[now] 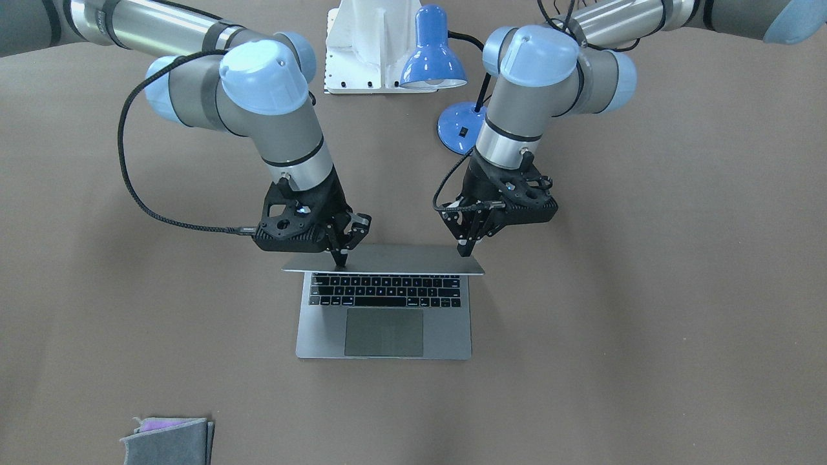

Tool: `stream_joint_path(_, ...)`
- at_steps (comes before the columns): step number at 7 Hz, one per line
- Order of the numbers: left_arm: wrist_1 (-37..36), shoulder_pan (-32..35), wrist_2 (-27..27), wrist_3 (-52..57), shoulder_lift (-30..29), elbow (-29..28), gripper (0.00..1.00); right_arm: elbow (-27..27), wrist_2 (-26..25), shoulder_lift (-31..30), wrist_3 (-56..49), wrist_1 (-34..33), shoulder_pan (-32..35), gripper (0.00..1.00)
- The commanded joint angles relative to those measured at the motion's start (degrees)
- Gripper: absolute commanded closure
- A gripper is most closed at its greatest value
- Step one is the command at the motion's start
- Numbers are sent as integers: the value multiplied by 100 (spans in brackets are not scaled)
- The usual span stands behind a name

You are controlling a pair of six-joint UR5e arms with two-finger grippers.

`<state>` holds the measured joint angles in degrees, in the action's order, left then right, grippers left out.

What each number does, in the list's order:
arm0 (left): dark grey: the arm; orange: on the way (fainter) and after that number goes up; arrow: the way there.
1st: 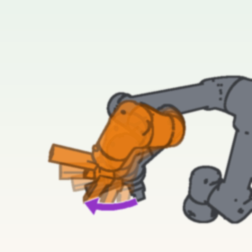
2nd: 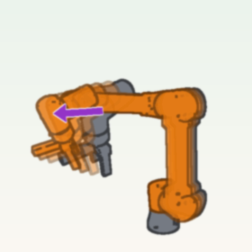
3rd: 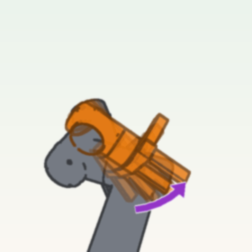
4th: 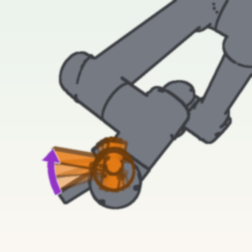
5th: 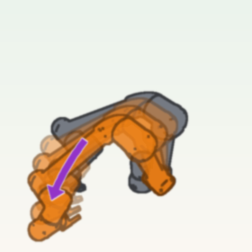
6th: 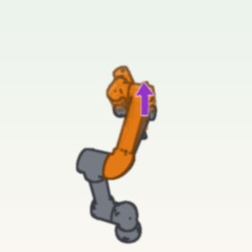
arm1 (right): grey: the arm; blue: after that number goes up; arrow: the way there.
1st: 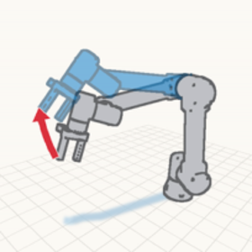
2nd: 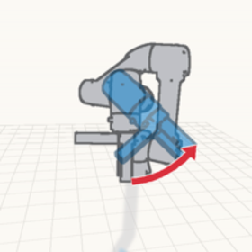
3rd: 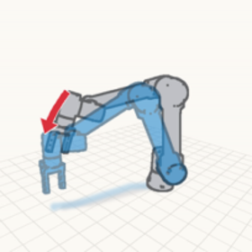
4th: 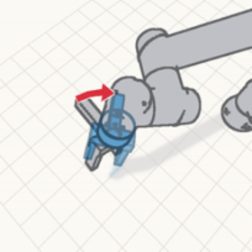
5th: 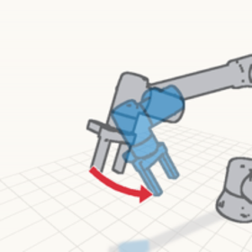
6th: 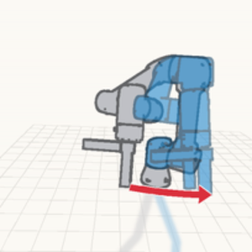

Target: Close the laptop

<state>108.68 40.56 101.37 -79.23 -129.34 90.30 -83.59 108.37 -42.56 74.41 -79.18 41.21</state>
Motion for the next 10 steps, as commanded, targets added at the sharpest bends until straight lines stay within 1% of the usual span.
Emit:
stream_joint_path(1, 283, 84, 14, 275, -520, -1220, 100, 946, 96, 396, -242, 105, 80, 100)
stream_joint_path(2, 920, 75, 40, 276, -696, -1991, 100, 1411, 201, 520, -295, 322, 98, 100)
stream_joint_path(3, 1074, 75, 128, 285, -707, -2225, 100, 1703, 324, 538, -287, 577, 115, 100)
stream_joint_path(5, 1076, 67, 164, 285, -768, -2324, 100, 1977, 386, 547, -304, 684, 115, 100)
stream_joint_path(6, 1076, 75, 172, 276, -794, -2324, 100, 2013, 448, 547, -304, 685, 115, 100)
stream_joint_path(7, 1076, 136, 329, 276, -864, -2272, 100, 2005, 535, 617, -270, 685, 150, 100)
stream_joint_path(8, 980, 354, 757, 285, -708, -1741, 100, 1805, 875, 644, -226, 650, 351, 100)
stream_joint_path(9, 692, 705, 1605, 294, -141, -805, 100, 1150, 1575, 357, -243, 467, 788, 100)
stream_joint_path(10, 124, 1230, 2353, 320, 543, 319, 100, 134, 1895, -351, -373, 204, 1184, 100)
